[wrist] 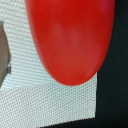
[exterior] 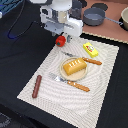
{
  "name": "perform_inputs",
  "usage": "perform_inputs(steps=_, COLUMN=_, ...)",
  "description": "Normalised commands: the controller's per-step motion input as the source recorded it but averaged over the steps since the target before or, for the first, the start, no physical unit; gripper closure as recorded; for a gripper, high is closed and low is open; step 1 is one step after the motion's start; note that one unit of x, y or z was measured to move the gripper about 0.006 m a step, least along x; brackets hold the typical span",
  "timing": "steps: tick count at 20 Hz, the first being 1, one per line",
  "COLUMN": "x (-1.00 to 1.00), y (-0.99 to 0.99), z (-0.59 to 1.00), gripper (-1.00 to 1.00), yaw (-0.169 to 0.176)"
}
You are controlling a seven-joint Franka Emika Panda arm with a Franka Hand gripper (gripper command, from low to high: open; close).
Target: Interact with the objects in diverse but meaningful ways.
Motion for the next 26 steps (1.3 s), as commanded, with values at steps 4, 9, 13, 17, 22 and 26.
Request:
perform_inputs(steps=4, x=-0.05, y=0.0, z=-0.29, gripper=1.0, yaw=-0.03)
perform_inputs(steps=9, x=-0.03, y=0.0, z=-0.26, gripper=1.0, yaw=-0.034)
perform_inputs(steps=13, x=0.0, y=0.0, z=-0.13, gripper=1.0, yaw=-0.038)
perform_inputs(steps=17, x=0.0, y=0.02, z=0.02, gripper=1.0, yaw=-0.029)
perform_inputs(steps=22, x=0.0, y=0.01, z=0.76, gripper=1.0, yaw=-0.031)
perform_inputs(steps=26, x=0.07, y=-0.12, z=1.0, gripper=1.0, yaw=-0.036)
